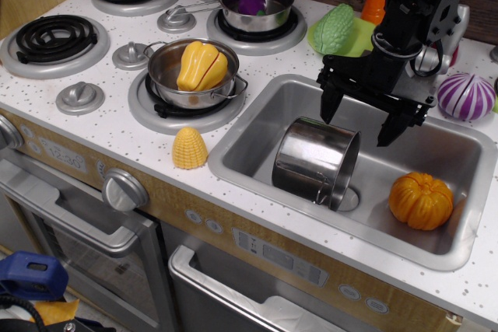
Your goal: Flip pot upright in sink
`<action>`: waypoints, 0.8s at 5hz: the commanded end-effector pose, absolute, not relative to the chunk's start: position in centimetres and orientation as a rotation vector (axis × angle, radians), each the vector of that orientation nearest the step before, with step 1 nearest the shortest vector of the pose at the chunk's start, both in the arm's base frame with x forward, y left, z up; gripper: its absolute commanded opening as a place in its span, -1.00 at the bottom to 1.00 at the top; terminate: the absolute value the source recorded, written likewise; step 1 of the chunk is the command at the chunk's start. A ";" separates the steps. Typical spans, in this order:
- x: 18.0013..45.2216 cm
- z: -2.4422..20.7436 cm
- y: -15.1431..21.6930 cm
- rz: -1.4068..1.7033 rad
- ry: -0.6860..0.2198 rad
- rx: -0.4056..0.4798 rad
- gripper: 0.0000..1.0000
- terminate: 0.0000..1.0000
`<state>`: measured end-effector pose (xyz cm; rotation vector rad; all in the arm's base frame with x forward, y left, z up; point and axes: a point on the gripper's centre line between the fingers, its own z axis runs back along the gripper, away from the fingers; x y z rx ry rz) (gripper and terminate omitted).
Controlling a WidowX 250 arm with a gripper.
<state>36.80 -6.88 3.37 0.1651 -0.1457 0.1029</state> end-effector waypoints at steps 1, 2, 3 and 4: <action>36.8 3.4 -6.9 0.103 -0.146 0.165 1.00 -1.00; 36.8 3.4 -7.6 0.083 -0.145 0.256 1.00 -1.00; 36.9 3.8 -8.2 0.051 -0.121 0.316 1.00 -1.00; 37.0 3.8 -8.3 -0.005 -0.086 0.426 1.00 -1.00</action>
